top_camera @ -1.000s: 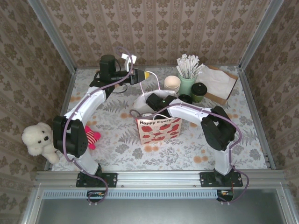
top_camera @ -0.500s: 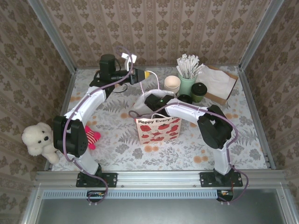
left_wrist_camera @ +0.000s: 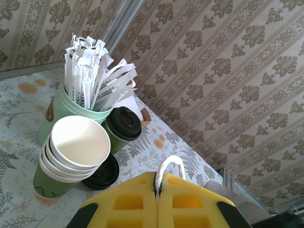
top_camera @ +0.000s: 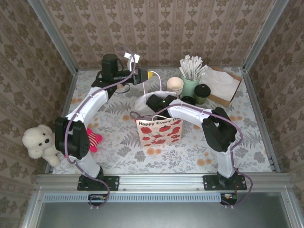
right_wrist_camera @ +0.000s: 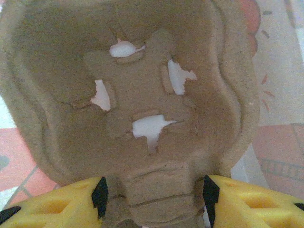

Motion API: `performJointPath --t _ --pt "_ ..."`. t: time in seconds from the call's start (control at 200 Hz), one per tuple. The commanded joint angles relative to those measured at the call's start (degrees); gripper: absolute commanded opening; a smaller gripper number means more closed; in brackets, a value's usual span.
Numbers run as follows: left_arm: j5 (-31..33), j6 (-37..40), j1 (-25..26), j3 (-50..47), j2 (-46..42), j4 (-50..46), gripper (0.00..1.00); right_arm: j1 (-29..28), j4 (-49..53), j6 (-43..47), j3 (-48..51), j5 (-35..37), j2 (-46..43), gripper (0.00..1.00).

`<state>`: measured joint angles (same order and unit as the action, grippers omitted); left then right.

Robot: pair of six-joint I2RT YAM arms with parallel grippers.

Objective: Pack the takeout coffee

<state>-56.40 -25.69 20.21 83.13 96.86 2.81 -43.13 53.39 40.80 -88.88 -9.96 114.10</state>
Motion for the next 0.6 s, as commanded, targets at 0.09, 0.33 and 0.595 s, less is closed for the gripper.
performJointPath --t 0.09,0.33,0.595 --pt "-1.2 0.2 0.4 1.3 0.5 1.1 0.00 -0.6 7.1 1.7 -3.1 -0.4 3.5 0.58" --pt "-1.2 0.0 0.6 0.7 0.1 1.7 0.00 -0.9 -2.8 1.4 0.3 8.0 3.2 0.58" --pt "-1.3 0.2 0.6 0.3 0.0 1.6 0.00 -1.4 -4.8 3.6 1.5 9.0 0.8 0.59"
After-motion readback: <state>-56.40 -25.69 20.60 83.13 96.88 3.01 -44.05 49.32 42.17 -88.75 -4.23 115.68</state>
